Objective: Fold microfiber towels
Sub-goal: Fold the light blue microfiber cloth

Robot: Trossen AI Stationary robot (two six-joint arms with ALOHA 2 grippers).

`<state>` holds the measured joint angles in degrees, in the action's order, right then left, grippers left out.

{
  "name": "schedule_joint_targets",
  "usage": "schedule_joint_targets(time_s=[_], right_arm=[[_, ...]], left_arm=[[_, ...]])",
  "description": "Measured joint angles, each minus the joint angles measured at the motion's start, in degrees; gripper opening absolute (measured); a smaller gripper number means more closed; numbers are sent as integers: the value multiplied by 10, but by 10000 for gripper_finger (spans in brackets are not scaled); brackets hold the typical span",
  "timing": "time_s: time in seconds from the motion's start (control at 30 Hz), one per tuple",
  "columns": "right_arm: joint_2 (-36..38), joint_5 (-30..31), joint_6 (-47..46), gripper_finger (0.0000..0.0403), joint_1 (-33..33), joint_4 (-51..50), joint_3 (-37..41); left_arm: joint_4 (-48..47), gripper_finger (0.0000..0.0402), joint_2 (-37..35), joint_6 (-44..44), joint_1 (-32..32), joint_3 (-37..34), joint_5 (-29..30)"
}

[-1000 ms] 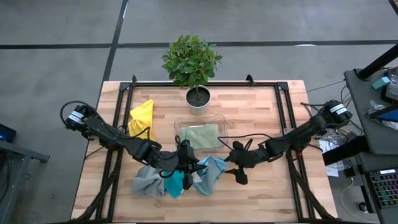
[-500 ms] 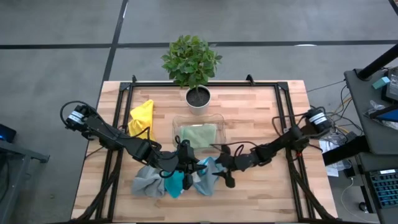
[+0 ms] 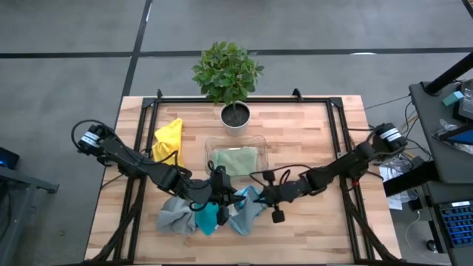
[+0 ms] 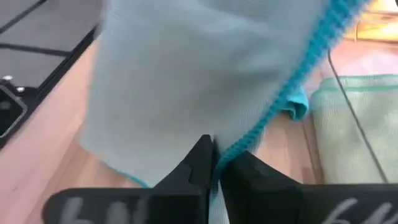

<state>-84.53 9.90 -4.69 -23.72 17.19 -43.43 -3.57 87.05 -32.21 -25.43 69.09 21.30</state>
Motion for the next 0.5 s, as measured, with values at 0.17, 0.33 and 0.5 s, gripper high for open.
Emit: schedule_joint_targets(time_s=[0.17, 0.33, 0.5], right_arm=[[73, -10, 30, 9, -13, -95, -4], [164, -14, 44, 9, -27, -168, -4], [248, -14, 4, 9, -34, -236, -4]], left_arm=[[0, 0, -8, 0, 3, 1, 1], [0, 0, -18, 8, 7, 1, 1], [0, 0, -22, 26, 11, 1, 1]])
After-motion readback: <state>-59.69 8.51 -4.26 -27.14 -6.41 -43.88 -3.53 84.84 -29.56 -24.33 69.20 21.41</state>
